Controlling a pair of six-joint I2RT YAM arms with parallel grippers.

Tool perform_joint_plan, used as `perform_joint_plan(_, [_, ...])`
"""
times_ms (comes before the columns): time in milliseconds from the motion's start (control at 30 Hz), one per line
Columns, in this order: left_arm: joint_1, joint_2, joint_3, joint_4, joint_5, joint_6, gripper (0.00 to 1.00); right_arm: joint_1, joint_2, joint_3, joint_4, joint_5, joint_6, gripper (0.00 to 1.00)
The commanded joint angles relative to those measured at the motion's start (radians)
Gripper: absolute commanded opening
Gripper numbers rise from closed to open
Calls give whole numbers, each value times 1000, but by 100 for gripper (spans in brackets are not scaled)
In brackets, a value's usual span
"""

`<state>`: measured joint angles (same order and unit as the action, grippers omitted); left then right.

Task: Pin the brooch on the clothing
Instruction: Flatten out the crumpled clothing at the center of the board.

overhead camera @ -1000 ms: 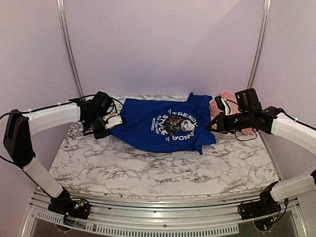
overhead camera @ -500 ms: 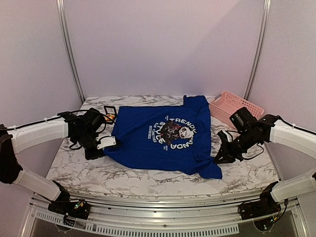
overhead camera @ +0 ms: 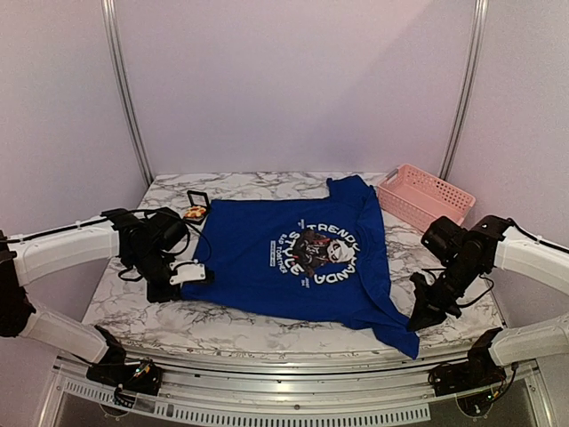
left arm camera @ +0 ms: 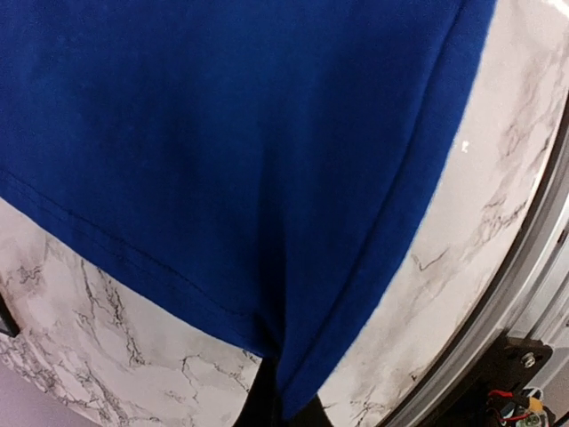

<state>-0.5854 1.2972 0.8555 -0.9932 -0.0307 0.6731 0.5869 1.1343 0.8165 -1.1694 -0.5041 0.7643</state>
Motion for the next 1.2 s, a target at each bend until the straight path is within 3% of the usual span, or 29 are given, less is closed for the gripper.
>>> perform_joint_plan(0, [-29,-29,-26,-114,43,21,2,11,-32,-31,-84,-17,20,17])
perform_joint_plan(33, [-39,-31,-30,-136,60,24,12,10,-30,-18,-91,-2,19,22])
perform_joint_plan(100, [-65,-35,-28,-192,94,32,51,10,-8,34,-107,45,7,37])
perform_joint_plan(133, [-80,-35,-21,-221,103,34,65,11,5,75,-118,75,0,47])
perform_joint_plan(167, [-96,-35,-7,-253,98,39,75,11,37,121,-129,114,-6,50])
perform_joint_plan(233, [-108,-35,44,-319,70,61,84,10,95,233,-144,208,-23,56])
perform_joint_plan(333, [-93,-33,153,-361,10,92,86,11,224,411,-131,359,-40,56])
perform_joint_plan(533, [-58,81,312,-185,-53,-18,80,13,420,620,-186,552,-87,56])
perform_joint_plan(633, [-49,128,313,-22,-102,-67,77,24,429,635,-101,591,-95,50])
perform_joint_plan(833, [-45,350,357,326,-257,-183,69,125,563,592,324,564,-200,49])
perform_joint_plan(967, [-41,463,367,387,-305,-193,67,129,730,633,324,632,-204,49])
perform_joint_plan(1167, [-37,476,192,459,-287,-121,68,131,826,567,315,742,-179,48])
